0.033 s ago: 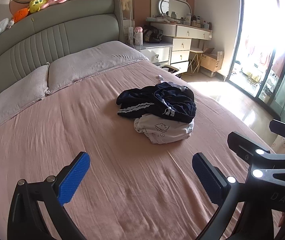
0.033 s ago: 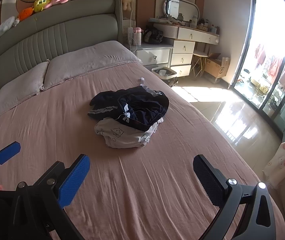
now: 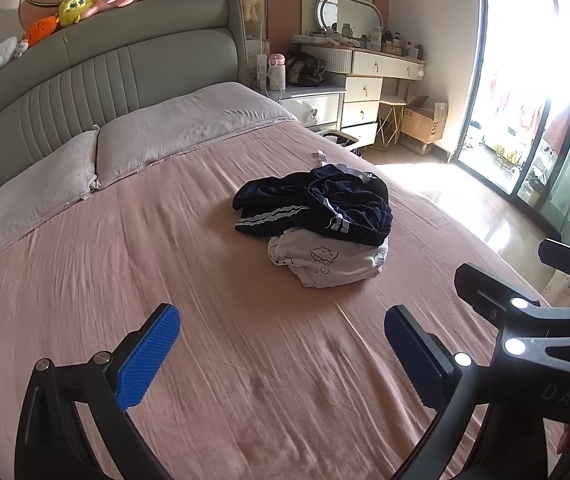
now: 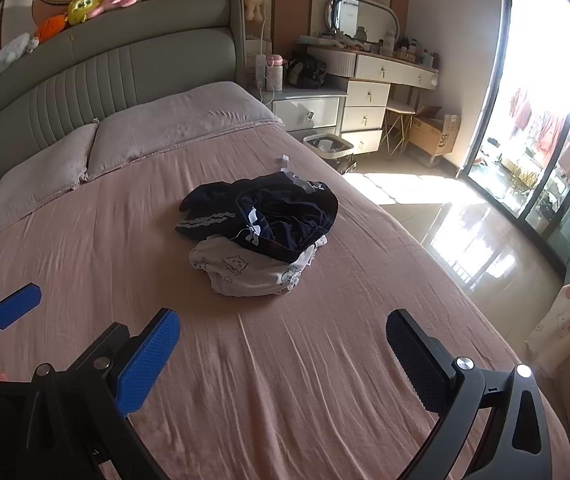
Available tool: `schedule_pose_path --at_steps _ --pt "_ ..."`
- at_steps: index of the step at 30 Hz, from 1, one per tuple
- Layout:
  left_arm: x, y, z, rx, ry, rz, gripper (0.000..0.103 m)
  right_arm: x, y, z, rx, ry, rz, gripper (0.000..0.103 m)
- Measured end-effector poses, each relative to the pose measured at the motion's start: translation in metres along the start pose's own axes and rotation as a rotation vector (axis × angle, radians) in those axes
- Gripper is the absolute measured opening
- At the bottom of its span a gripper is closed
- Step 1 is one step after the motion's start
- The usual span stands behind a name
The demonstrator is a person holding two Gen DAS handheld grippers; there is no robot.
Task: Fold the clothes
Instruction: 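Move both tools toward the pile of navy striped shorts on the bed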
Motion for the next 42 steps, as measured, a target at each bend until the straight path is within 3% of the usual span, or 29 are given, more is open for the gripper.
schedule_pose_path --at_steps 11,20,42 --pt "0.002 0.001 -0.004 0.006 0.007 0.001 0.103 0.005 0.002 -0.006 0.007 -0.011 -0.005 0.103" --pt "0.016 0.004 -0.020 0.016 0.100 0.095 0.103 0.007 -0.001 -0.008 0.012 -0.029 -0.020 0.103" --pt "0.042 -0.005 -0.047 -0.043 0.188 0.135 0.103 0.030 -0.023 -0.021 -0.018 0.050 0.021 0.103"
Point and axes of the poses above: each gripper's, at about its wrist camera, not at the fingertips, and z roughly against the way its jaws point, x to its left, y to its underside, the point moved 6 cm from there along -z, roughly the way its jaws point, and after that the axes turned 15 degrees about -z, right-handed, at the moved point
